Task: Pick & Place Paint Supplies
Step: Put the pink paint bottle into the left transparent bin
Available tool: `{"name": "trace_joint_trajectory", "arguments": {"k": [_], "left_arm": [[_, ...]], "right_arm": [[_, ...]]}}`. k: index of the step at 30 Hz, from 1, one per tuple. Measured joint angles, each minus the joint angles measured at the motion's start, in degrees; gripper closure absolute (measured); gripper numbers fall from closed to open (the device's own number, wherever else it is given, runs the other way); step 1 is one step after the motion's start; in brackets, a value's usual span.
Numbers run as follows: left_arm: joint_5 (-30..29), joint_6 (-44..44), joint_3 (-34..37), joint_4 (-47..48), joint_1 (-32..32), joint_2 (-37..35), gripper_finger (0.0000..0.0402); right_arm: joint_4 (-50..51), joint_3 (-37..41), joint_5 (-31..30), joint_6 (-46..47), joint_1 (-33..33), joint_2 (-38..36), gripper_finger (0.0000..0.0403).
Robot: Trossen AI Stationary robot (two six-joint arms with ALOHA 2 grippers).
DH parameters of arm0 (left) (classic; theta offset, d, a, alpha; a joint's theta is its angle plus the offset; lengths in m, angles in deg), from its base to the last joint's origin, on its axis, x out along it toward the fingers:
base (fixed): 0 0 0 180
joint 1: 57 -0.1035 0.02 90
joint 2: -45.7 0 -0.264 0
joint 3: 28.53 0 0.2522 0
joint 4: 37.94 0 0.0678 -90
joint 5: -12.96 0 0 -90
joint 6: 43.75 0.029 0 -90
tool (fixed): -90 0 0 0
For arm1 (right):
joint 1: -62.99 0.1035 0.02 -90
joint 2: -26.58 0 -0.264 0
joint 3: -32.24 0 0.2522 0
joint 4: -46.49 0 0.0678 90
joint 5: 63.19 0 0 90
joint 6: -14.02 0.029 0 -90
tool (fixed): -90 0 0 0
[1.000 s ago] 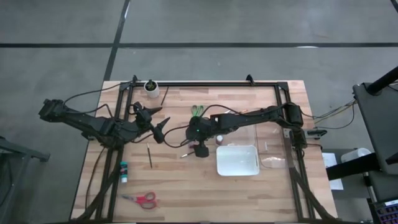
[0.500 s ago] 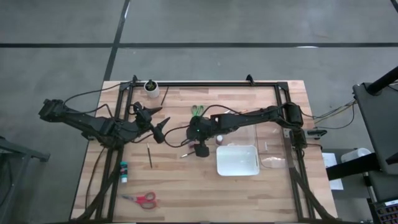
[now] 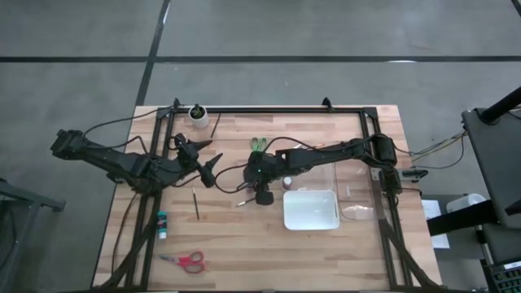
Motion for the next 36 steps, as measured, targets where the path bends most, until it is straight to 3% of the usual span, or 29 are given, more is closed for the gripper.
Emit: {"name": "trace_joint_trajectory", "arguments": {"k": [3, 16, 23, 36], "left_arm": [[0.00, 0.02, 0.00, 0.00, 0.00, 0.00, 0.0133], [0.00, 0.02, 0.00, 0.00, -0.07, 0.00, 0.0133], [0.00, 0.02, 0.00, 0.09, -0.06, 0.00, 0.0133], [0.02, 0.09, 0.00, 1.92, -0.04, 0.00, 0.0133]], "right_arm": [[-0.24, 0.00, 0.01, -1.25, 0.00, -0.01, 0.0298], [0.04, 0.00, -1.36, -1.87, 0.04, -1.60, 0.0298], [4.03, 0.00, -3.16, 2.88, 0.00, -9.86, 0.0298], [15.93, 7.08, -14.09, 11.55, 0.07, -29.39, 0.0298]]}}
